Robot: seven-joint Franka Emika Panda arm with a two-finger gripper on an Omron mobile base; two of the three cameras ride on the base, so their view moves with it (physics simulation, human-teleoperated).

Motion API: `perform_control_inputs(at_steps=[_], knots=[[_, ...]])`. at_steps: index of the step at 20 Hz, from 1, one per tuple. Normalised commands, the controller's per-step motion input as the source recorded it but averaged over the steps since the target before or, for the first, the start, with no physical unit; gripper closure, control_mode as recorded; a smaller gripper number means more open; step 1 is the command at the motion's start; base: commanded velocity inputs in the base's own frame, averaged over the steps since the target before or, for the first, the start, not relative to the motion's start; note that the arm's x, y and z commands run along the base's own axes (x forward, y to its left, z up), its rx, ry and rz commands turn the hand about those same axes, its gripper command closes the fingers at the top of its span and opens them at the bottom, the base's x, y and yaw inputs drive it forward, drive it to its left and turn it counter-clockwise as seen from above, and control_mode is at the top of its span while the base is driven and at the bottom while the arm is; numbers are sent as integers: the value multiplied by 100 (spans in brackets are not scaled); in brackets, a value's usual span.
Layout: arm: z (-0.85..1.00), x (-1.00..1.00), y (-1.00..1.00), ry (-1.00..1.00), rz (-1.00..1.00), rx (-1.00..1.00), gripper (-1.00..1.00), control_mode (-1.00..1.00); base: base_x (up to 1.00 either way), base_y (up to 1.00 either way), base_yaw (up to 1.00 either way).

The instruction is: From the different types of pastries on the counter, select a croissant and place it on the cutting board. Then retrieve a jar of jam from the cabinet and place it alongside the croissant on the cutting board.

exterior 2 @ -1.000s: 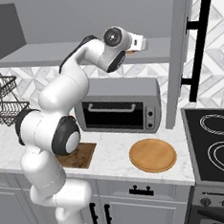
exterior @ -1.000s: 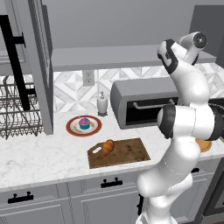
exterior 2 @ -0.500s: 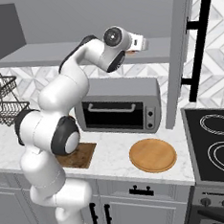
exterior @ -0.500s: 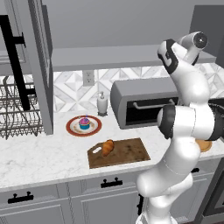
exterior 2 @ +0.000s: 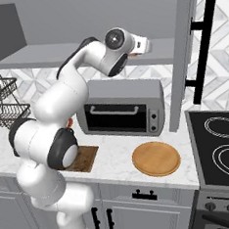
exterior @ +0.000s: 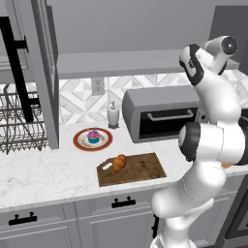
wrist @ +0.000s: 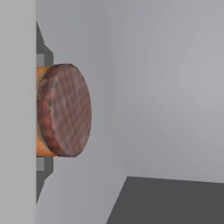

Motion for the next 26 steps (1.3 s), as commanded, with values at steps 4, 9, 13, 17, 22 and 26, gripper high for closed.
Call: perform_control_inputs(at_steps=[4,9,13,17,22,26], knots=[[24,-64,0,-9,0,1,100,-100,0,0,0],[2,-95,1,-14,0,0,100,-100,0,0,0],[0,-100,31,-7,0,2,100,-100,0,0,0],[0,-100,57,-10,0,0,100,-100,0,0,0],[-2,-100,71,-9,1,0,100,-100,0,0,0],[-7,-99,79,-7,1,0,100,-100,0,0,0]])
